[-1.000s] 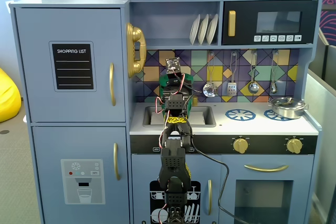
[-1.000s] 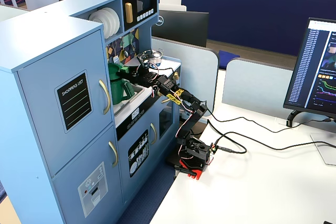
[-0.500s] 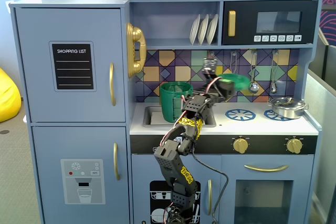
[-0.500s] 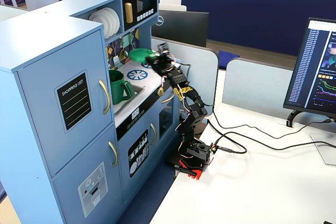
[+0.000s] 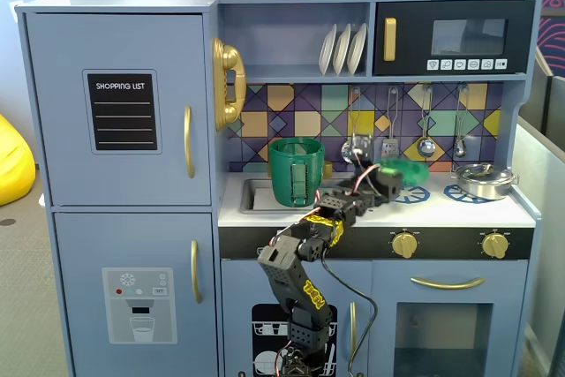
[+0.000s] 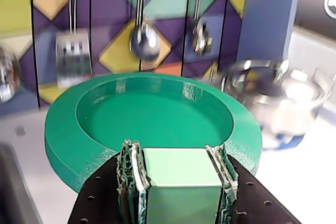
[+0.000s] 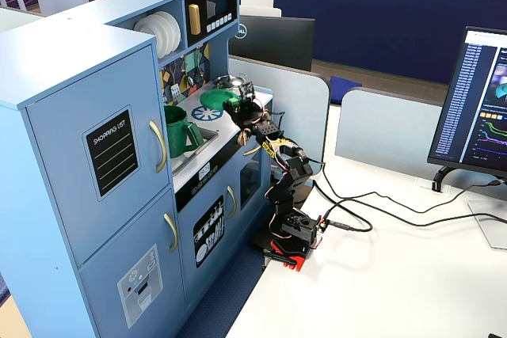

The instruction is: Take off the lid from the green recipient and place it on the counter

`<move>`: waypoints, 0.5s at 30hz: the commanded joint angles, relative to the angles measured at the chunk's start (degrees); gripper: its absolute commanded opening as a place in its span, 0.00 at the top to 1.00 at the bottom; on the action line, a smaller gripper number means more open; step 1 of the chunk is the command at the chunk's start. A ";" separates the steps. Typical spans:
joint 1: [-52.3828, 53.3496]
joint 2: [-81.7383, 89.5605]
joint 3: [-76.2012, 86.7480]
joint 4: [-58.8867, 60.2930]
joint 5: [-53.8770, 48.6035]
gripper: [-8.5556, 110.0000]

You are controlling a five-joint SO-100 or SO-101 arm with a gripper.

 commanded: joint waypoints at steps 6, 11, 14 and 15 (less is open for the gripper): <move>1.67 -5.80 2.55 -11.34 -2.11 0.93; 1.76 -7.21 3.87 -12.30 -2.29 0.93; 1.58 -7.47 4.48 -12.57 -2.72 0.93; 1.49 -7.56 4.48 -12.57 -2.81 0.93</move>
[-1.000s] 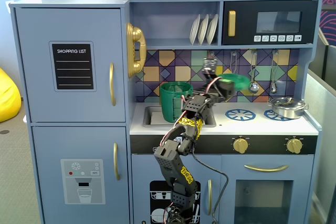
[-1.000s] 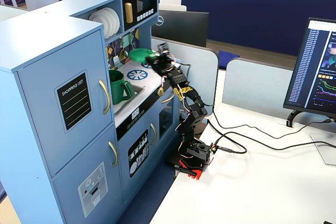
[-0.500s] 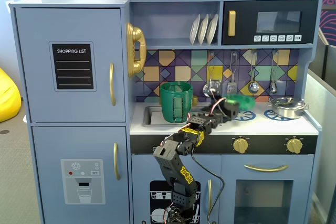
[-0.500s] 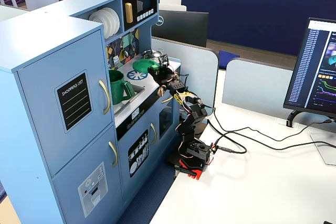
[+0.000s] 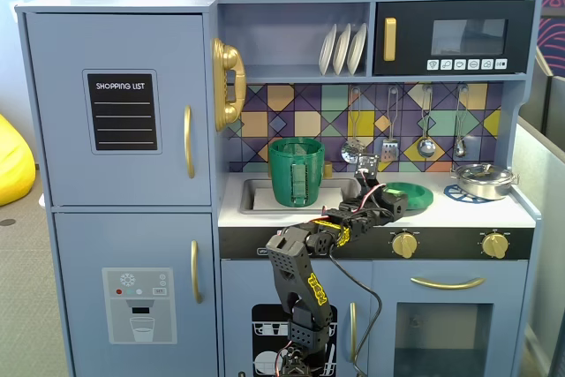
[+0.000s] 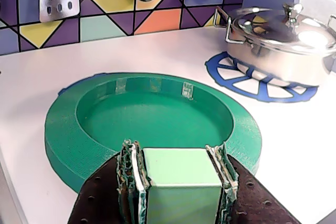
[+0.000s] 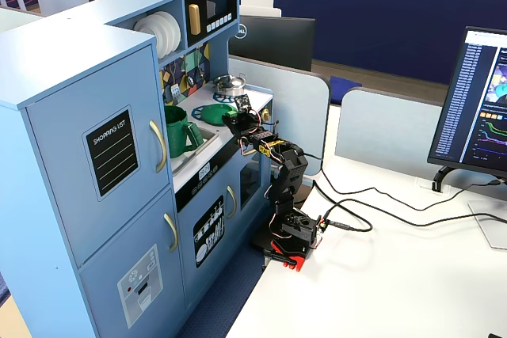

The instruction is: Take off the lid from the green recipient and place it on the counter

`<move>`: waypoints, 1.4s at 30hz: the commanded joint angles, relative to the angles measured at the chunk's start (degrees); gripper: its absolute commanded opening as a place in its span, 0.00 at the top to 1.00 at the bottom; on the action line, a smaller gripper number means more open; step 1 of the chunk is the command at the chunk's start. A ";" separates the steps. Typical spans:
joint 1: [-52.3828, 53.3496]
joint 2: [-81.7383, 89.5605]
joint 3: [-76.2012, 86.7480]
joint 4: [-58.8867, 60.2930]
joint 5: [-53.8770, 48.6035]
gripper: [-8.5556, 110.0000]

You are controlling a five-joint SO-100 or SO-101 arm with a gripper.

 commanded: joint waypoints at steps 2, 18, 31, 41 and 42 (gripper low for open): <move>0.70 0.09 -0.62 -2.55 -1.23 0.93; 0.79 -1.05 -0.62 -2.55 -2.11 0.93; 1.67 4.13 -0.97 0.18 2.72 0.64; 3.43 17.75 -6.42 14.24 2.20 0.59; 3.43 19.78 -7.21 17.58 2.37 0.60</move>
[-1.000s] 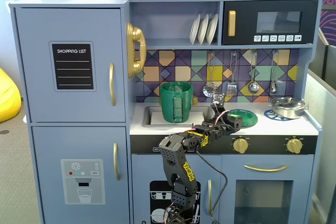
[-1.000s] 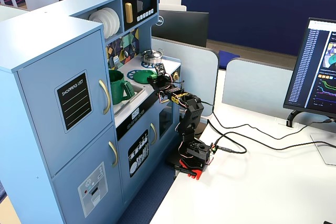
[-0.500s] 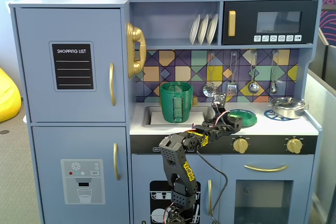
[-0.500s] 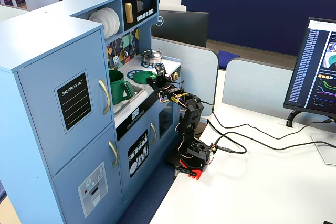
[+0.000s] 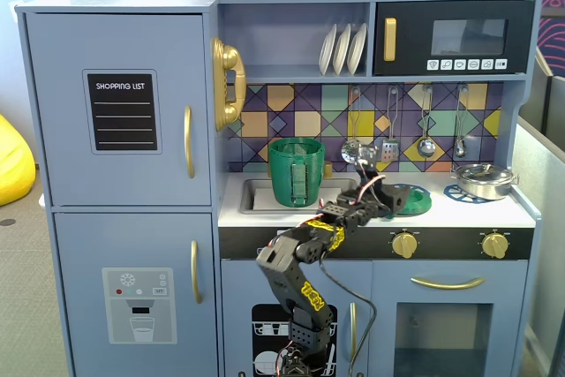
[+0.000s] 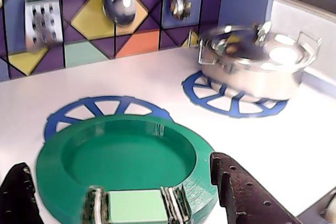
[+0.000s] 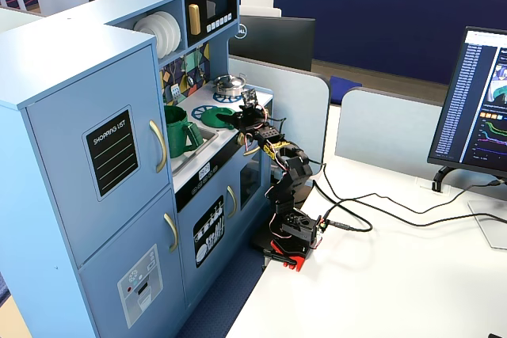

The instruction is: Take off the lid from the green recipient and place it on the counter

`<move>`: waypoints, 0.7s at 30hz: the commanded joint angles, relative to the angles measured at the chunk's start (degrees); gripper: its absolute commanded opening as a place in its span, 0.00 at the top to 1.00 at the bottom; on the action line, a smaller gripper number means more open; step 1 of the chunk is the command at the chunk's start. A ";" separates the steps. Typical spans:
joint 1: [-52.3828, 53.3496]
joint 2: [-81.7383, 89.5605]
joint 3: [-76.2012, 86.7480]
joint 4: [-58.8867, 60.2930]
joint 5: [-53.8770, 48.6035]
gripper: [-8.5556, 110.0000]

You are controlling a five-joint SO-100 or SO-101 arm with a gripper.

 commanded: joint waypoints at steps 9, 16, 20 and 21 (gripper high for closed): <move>-3.78 37.88 0.35 45.26 1.49 0.60; -17.40 50.54 5.19 80.33 -1.76 0.63; -22.41 55.02 15.29 83.32 -0.26 0.68; -23.91 55.99 18.02 83.23 0.79 0.71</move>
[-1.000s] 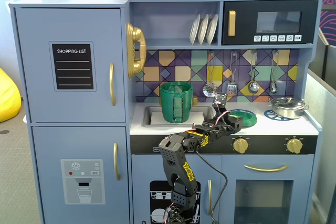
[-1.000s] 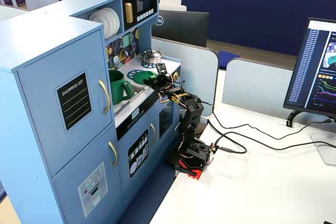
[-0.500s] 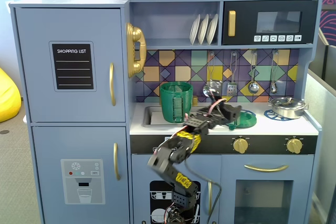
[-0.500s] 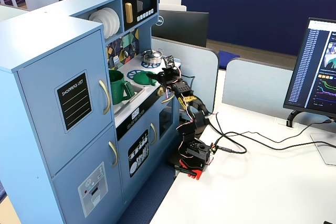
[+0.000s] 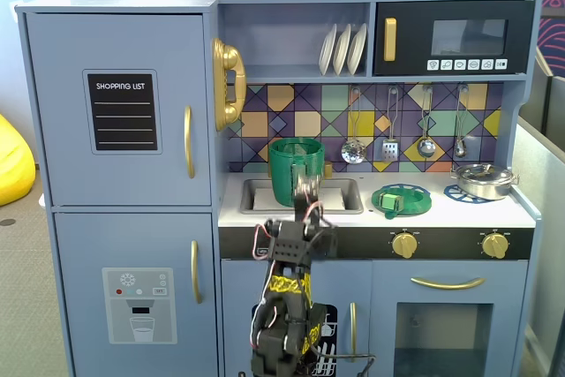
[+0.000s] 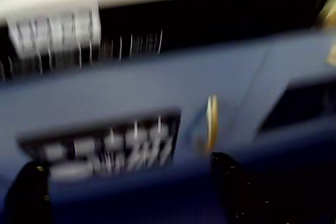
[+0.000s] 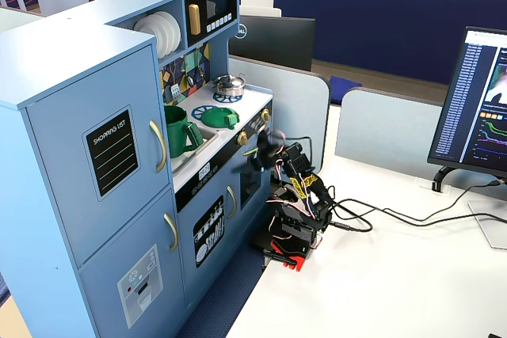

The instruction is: Take off the lid from the green recipient and place it on the counter

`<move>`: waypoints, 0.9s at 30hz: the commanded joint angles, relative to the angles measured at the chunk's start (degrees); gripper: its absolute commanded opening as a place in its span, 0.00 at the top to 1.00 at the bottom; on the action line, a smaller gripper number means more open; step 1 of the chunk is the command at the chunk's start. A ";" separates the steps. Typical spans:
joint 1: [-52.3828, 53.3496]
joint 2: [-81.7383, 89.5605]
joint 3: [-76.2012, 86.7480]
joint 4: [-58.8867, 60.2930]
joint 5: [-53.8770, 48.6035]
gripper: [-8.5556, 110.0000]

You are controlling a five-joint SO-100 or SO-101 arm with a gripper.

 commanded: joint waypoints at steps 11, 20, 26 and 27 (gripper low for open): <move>-13.71 5.89 34.19 -11.34 8.61 0.93; -15.64 6.06 38.32 -5.54 14.33 0.92; -16.70 6.06 38.41 9.23 13.54 0.90; -16.79 6.06 38.41 10.63 13.54 0.90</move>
